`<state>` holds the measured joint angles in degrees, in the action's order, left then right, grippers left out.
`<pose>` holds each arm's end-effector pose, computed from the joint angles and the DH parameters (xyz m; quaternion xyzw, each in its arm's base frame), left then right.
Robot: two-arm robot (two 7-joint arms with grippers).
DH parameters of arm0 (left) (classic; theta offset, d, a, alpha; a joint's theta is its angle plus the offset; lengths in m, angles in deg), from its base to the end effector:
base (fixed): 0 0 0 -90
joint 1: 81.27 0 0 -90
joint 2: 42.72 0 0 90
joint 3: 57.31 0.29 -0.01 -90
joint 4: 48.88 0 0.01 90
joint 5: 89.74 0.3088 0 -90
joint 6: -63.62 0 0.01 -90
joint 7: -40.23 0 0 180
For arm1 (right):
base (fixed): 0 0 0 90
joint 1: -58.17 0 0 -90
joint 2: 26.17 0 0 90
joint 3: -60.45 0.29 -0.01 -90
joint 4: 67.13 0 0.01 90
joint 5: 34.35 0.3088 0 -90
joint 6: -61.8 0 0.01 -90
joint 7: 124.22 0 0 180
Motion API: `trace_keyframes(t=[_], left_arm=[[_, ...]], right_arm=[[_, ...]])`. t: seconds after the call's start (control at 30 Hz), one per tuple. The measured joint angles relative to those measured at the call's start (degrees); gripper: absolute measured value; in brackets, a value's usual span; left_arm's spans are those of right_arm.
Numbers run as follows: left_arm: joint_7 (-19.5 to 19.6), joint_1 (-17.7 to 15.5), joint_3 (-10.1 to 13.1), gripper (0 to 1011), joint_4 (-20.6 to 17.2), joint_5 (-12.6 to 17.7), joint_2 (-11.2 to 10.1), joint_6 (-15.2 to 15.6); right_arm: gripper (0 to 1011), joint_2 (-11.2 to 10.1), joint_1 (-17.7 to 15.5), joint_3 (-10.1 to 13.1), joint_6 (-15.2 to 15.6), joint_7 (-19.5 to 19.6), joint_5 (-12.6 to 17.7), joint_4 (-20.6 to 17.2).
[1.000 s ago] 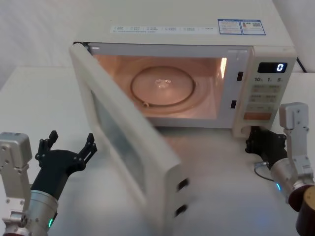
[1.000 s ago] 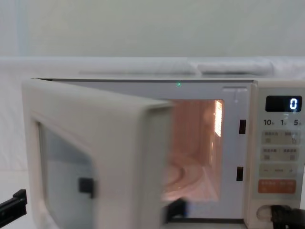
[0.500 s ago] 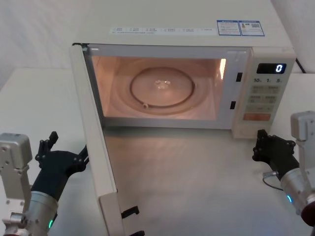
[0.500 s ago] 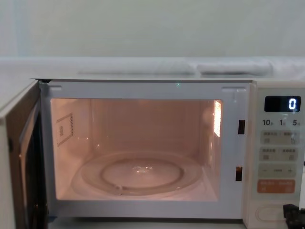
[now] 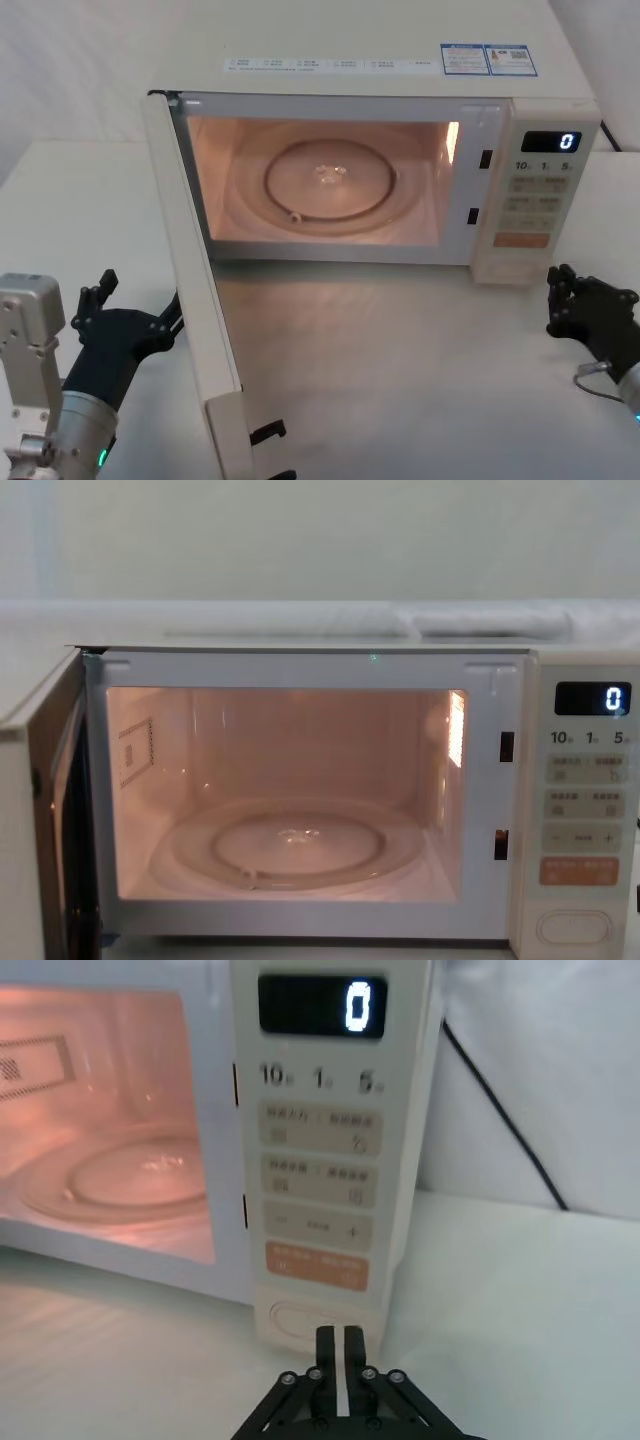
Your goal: Press the button to open the microwave door with one hand; close the microwave door with the other hand.
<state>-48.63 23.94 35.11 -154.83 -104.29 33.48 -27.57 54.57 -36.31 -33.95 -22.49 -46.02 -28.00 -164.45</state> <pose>0.2530 0.0375 -0.2853 -0.0175 0.0065 0.6616 0.7496 0.3052 -0.0170 -0.2857 -0.0375 0.0091 -0.5935 0.8039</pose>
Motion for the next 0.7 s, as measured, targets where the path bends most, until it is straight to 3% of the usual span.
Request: trace_keyframes(t=[0.27,0.57,0.7], left_arm=[[0.0,0.0,0.0,1001,0.0,0.0,0.0,0.0],[0.0,0.0,0.0,1001,0.0,0.0,0.0,0.0],[0.0,0.0,0.0,1001,0.0,0.0,0.0,0.0]], right_arm=[[264,-5.26,-1.14,0.82,-0.53,-6.26,4.67,-2.55],[585,-9.34,-1.36,-0.07,-0.84,-9.29,6.29,-3.71],[679,-10.65,-1.42,-0.44,-0.76,-10.14,6.75,-4.17]])
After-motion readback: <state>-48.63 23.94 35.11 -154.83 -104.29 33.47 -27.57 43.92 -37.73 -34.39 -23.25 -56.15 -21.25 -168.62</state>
